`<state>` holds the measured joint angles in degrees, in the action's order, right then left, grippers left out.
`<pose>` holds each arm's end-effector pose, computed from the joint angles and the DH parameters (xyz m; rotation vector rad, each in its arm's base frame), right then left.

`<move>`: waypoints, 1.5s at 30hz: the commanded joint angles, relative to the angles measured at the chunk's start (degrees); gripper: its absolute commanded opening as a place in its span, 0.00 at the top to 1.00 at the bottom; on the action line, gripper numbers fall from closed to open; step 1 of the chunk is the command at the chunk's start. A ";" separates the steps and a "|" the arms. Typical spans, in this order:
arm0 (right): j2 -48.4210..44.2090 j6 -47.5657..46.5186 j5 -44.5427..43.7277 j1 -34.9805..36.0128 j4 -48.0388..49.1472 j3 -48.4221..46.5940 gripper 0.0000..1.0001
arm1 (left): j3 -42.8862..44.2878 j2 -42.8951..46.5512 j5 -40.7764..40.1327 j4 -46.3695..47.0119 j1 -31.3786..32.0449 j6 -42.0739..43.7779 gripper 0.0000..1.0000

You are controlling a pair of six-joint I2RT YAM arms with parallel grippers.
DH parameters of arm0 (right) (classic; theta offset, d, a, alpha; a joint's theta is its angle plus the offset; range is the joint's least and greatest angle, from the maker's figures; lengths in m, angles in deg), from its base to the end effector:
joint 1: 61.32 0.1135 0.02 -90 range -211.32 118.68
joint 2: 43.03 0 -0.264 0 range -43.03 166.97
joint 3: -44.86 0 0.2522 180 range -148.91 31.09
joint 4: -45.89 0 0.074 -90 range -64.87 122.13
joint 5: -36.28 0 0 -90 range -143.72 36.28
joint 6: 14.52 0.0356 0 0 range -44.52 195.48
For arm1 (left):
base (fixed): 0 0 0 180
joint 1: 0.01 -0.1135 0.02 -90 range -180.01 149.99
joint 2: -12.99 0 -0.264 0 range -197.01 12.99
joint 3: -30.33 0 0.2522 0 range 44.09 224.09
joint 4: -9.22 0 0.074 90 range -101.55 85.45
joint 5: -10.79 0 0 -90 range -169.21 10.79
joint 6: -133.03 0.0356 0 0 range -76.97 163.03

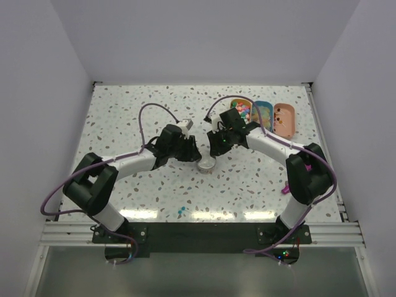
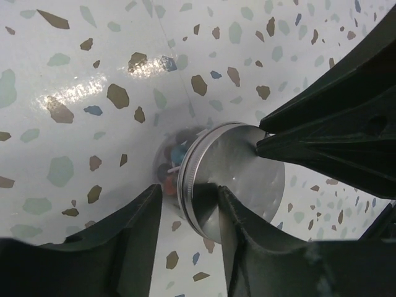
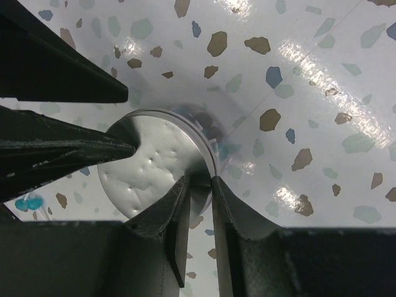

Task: Pack the candies
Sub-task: Close the bottle lid on the packing bottle, then screw the bottle lid onto the packing bottle.

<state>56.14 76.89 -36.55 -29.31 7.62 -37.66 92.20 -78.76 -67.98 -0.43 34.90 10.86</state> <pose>0.3046 0.2028 0.2135 -0.7978 2.4507 0.6062 0.2673 -0.1950 0.1824 0.1674 2.3807 -0.8162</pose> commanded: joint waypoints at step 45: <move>-8.21 0.26 9.90 -3.62 -1.33 0.02 0.52 | -27.20 0.87 -8.24 52.73 9.56 26.71 0.00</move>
<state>47.01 76.80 -29.05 -32.86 4.67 -38.12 65.23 -76.11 -78.96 38.22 44.02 35.69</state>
